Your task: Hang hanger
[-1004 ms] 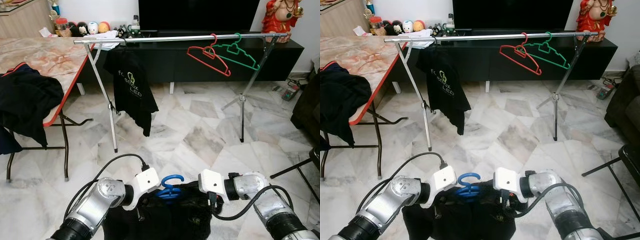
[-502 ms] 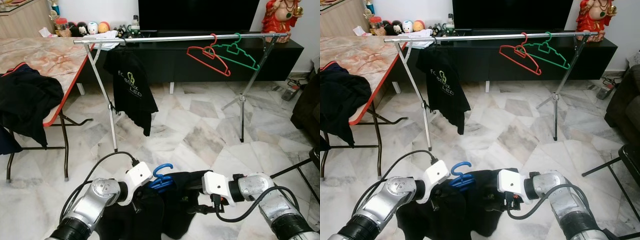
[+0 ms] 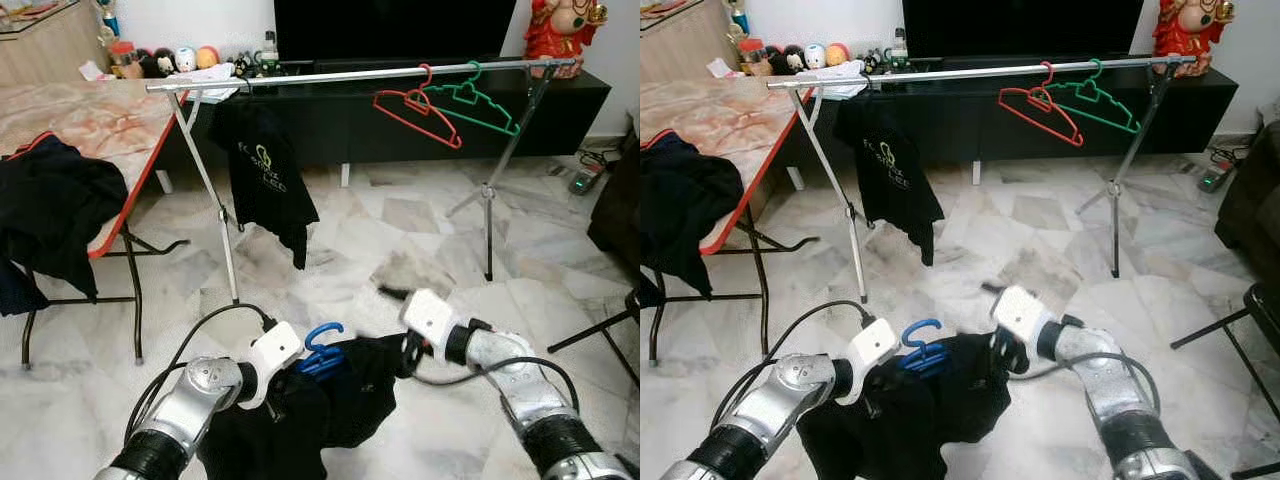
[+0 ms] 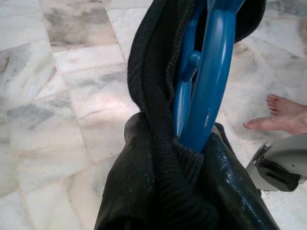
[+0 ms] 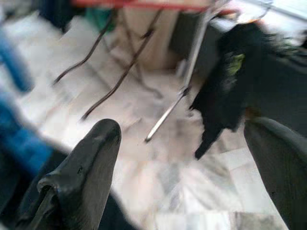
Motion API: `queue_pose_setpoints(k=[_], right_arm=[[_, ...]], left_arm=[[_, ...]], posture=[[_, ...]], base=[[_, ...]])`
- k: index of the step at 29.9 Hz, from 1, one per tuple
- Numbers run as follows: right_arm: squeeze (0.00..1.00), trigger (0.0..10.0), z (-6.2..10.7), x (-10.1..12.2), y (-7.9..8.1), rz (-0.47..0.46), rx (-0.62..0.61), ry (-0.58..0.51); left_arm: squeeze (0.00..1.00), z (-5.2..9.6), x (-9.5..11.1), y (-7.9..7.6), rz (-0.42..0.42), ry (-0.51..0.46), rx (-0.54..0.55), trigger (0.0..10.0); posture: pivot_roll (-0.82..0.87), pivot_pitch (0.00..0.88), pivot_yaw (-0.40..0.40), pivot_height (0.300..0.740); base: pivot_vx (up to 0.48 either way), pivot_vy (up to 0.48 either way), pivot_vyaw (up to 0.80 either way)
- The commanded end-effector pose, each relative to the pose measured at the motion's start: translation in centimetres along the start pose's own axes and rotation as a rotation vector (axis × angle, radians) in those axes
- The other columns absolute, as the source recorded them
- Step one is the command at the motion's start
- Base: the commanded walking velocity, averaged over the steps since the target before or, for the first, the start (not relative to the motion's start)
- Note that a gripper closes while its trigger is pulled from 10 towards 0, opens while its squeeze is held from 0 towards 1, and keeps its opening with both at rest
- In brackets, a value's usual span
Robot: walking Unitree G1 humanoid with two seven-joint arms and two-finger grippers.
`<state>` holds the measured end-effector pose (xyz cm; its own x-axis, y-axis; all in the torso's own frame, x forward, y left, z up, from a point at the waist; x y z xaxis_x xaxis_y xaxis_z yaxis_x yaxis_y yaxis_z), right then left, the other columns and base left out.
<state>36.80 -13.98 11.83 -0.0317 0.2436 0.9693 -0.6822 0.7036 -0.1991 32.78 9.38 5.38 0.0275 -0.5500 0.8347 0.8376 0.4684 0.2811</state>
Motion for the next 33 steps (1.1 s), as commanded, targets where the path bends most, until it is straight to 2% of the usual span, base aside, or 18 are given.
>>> queue_pose_setpoints(k=[1, 2, 3, 4, 5, 6, 8, 9, 11, 14, 18, 19, 20, 23, 24, 26, 28, 33], right_arm=[[1.00, 10.0, 0.1, -0.1, -0.6, -0.110, -0.113, -0.056], [1.00, 10.0, 0.1, -0.1, -0.6, -0.110, -0.113, -0.056], [0.65, 10.0, 0.1, -0.4, -0.8, -0.149, -0.155, -0.059], [0.00, 10.0, 0.4, -1.7, -1.2, -0.227, -0.244, -0.023], [0.00, 10.0, 0.4, -1.7, -1.2, -0.227, -0.244, -0.023], [0.00, 10.0, 0.6, -3.0, -1.4, -0.281, -0.311, 0.015], [0.00, 10.0, 1.8, -6.0, -1.7, -0.400, -0.481, 0.090], [0.00, 10.0, 3.3, -8.5, -1.8, -0.529, -0.638, 0.129], [0.00, 10.0, 3.8, -9.3, -1.6, -0.563, -0.686, 0.144], [0.00, 10.0, 5.4, -11.9, -0.7, -0.638, -0.803, 0.201], [0.00, 10.0, 7.3, -14.6, 0.9, -0.709, -0.894, 0.291], [0.00, 10.0, 8.3, -16.4, 2.3, -0.773, -0.933, 0.365], [0.00, 10.0, 8.3, -16.4, 2.3, -0.773, -0.933, 0.365], [0.00, 10.0, 10.6, -19.7, 5.9, -0.915, -0.997, 0.494], [0.00, 10.0, 10.6, -19.7, 5.9, -0.915, -0.997, 0.494], [0.00, 10.0, 12.1, -21.1, 7.7, -0.960, -1.029, 0.547], [0.00, 10.0, 12.4, -21.4, 8.0, -0.955, -1.027, 0.562], [0.00, 10.0, 13.7, -22.5, 9.7, -0.949, -1.006, 0.641]], left_arm=[[0.00, 0.2, 0.4, 1.2, -0.012, -0.013, 0.066, 0.0], [0.00, 0.2, 0.4, 1.2, -0.012, -0.013, 0.066, 0.0], [0.00, 0.1, 0.2, 1.6, -0.017, -0.001, 0.107, 0.4], [0.00, 0.1, -0.2, 2.1, -0.004, 0.022, 0.154, 8.3], [0.00, 0.1, -0.2, 2.1, -0.004, 0.022, 0.154, 8.3], [0.00, 0.1, -0.6, 2.5, 0.005, 0.037, 0.191, 10.0], [0.00, 0.2, -1.1, 2.9, 0.060, 0.047, 0.251, 10.0], [0.00, 0.1, -1.2, 3.1, 0.080, 0.038, 0.288, 10.0], [0.00, 0.2, -1.3, 3.1, 0.083, 0.037, 0.304, 10.0], [0.00, 0.5, -1.6, 3.4, 0.120, 0.025, 0.357, 10.0], [0.00, 0.8, -1.6, 3.7, 0.186, -0.027, 0.426, 10.0], [0.00, 0.9, -1.7, 3.5, 0.212, -0.047, 0.441, 10.0], [0.00, 0.9, -1.7, 3.5, 0.212, -0.047, 0.441, 10.0], [0.00, 1.2, -2.8, 2.7, 0.232, -0.037, 0.480, 10.0], [0.00, 1.2, -2.8, 2.7, 0.232, -0.037, 0.480, 10.0], [0.00, 1.7, -3.8, 2.7, 0.248, 0.003, 0.541, 10.0], [0.00, 1.7, -3.9, 2.6, 0.252, 0.004, 0.551, 10.0], [0.00, 2.1, -3.7, 2.2, 0.301, -0.047, 0.603, 10.0]], posture=[[-0.05, 0.094, 0.092, 0.740], [-0.05, 0.094, 0.092, 0.740], [-0.05, 0.094, 0.092, 0.740], [-0.05, 0.092, 0.094, 0.740], [-0.05, 0.092, 0.094, 0.740], [-0.05, 0.091, 0.097, 0.740], [-0.05, 0.090, 0.098, 0.740], [-0.05, 0.090, 0.098, 0.740], [-0.04, 0.087, 0.103, 0.740], [-0.04, 0.084, 0.111, 0.740], [-0.05, 0.082, 0.116, 0.740], [-0.07, 0.071, 0.124, 0.740], [-0.07, 0.071, 0.124, 0.740], [-0.06, 0.054, 0.111, 0.740], [-0.06, 0.054, 0.111, 0.740], [-0.04, 0.050, 0.086, 0.740], [-0.03, 0.050, 0.080, 0.740], [-0.01, 0.046, 0.060, 0.740]], base=[[0.000, 0.000, 0.00], [0.000, 0.000, 0.00], [0.000, 0.000, 0.00], [0.000, 0.000, 0.00], [0.000, 0.000, 0.00], [0.000, 0.000, 0.00], [0.000, 0.000, 0.00], [0.000, 0.000, 0.00], [0.000, 0.000, 0.00], [0.000, 0.000, 0.00], [0.000, 0.000, 0.00], [0.000, 0.000, 0.00], [0.000, 0.000, 0.00], [0.000, 0.000, 0.00], [0.000, 0.000, 0.00], [0.000, 0.000, 0.00], [0.000, 0.000, 0.00], [0.099, 0.000, 0.00]])
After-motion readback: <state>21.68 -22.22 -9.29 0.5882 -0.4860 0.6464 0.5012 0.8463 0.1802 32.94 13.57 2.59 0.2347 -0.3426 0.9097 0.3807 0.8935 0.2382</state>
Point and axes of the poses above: a point about 5 cm out from each wrist's last joint towards the gripper, its own z axis pointing back from the gripper into the wrist, its own x axis along the axis of the wrist's last joint, y = z × x, the point moved 3 cm from there along -z, pointing out of the wrist towards the gripper, and after that the axes turned 11 degrees about -z, right-handed, at the moved point
